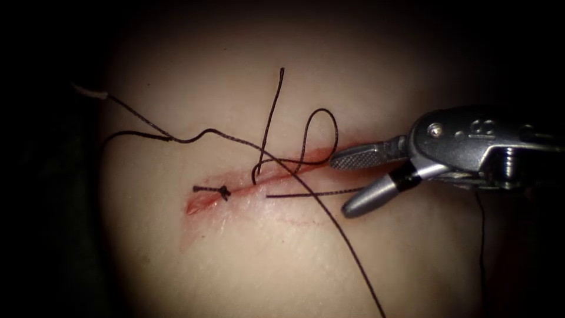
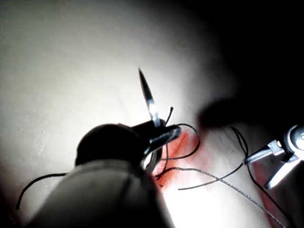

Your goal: Wound Closure

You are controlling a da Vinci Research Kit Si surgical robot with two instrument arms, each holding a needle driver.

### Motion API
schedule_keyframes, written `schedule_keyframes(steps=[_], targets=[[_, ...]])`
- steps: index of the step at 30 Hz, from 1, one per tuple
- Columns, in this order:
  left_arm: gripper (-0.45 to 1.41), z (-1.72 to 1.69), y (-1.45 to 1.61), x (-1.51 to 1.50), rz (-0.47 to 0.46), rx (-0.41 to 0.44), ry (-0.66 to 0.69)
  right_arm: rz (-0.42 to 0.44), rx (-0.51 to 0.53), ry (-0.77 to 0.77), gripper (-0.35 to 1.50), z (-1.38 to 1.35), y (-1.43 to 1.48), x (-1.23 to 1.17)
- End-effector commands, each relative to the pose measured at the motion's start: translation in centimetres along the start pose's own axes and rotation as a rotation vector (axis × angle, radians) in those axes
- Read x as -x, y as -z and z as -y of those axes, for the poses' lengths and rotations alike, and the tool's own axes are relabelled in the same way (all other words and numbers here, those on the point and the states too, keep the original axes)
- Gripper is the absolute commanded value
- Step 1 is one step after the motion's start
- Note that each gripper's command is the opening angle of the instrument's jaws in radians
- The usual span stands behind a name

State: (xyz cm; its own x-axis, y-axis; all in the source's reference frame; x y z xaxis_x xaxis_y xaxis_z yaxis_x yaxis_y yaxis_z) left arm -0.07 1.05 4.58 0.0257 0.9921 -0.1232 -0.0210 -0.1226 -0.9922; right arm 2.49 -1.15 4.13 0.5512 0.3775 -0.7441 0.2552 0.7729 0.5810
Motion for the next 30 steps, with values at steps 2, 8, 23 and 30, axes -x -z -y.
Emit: schedule_keyframes(steps=[2,8,23,30], targets=[[-0.45,0.08,-0.08,0.11,0.114,0.072,-0.009,-0.012,0.027,-0.008,0.54,-0.09,0.11,-0.16],[-0.45,-0.06,-0.14,0.34,0.303,0.175,0.049,0.033,0.057,-0.001,0.29,-0.08,0.22,-0.08],[-0.45,0.04,-0.59,0.62,0.365,0.176,0.017,0.183,0.047,0.042,0.51,-0.01,-0.13,0.31],[-0.45,0.0,-0.65,0.64,0.379,0.188,0.018,0.272,0.074,0.05,-0.25,-0.14,-0.3,0.47]])
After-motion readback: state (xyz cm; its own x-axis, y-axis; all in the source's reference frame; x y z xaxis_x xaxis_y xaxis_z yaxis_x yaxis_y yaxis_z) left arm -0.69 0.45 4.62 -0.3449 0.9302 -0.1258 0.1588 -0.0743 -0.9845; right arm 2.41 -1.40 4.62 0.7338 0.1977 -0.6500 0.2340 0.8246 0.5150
